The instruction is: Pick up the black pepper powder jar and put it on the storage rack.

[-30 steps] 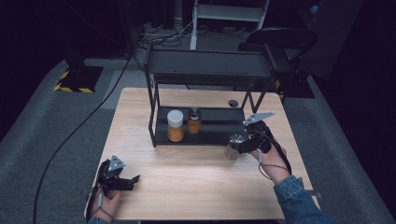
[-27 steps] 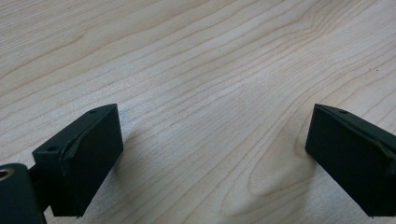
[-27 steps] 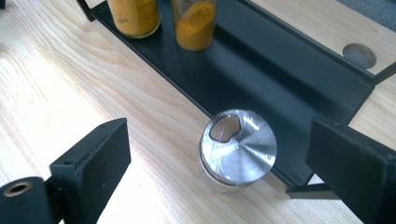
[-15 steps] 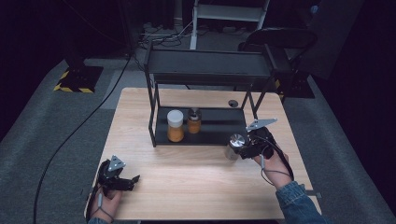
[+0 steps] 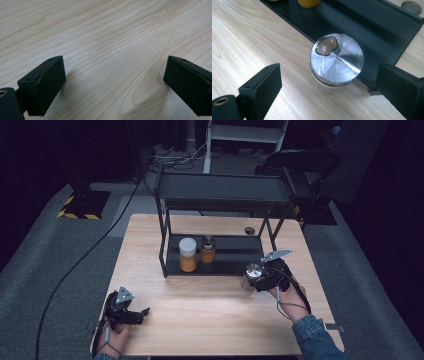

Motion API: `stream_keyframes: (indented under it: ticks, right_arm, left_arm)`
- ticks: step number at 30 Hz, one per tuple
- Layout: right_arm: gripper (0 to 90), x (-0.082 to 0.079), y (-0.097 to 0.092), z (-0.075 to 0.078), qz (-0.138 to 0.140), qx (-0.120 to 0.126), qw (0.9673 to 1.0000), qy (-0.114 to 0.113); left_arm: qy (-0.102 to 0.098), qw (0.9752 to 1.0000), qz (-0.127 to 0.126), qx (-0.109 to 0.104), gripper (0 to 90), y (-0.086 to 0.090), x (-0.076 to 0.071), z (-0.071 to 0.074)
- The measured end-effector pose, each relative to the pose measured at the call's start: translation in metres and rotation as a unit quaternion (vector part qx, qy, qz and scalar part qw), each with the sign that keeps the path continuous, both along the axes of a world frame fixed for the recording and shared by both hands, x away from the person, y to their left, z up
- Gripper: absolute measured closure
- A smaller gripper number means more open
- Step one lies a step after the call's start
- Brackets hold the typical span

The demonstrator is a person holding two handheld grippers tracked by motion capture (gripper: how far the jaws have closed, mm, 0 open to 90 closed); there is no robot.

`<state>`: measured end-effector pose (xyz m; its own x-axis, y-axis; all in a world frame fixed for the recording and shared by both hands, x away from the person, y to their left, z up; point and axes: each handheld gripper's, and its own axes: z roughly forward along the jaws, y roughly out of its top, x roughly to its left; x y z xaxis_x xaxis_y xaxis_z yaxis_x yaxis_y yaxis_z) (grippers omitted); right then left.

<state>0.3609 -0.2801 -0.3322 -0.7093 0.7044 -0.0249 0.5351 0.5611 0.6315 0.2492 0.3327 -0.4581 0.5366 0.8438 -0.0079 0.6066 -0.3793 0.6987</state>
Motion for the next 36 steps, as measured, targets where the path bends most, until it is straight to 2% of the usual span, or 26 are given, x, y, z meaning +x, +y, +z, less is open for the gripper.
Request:
stream_keyframes:
  ticks: [11,25,36]
  right_arm:
    - [6.8,0.015,0.007,-0.016,-0.007,-0.007,0.9998,0.019]
    - [8.2,0.03,0.019,-0.03,-0.013,-0.016,0.9994,0.029]
    - [13.1,0.043,0.028,-0.039,-0.011,-0.022,0.9986,0.048]
  left_arm:
    - [0.0,1.0,0.0,0.0,4.0,0.0,0.0,0.0]
    - [0.0,1.0,0.0,0.0,4.0,0.0,0.0,0.0]
    - [0.0,1.0,0.0,0.0,4.1,0.0,0.0,0.0]
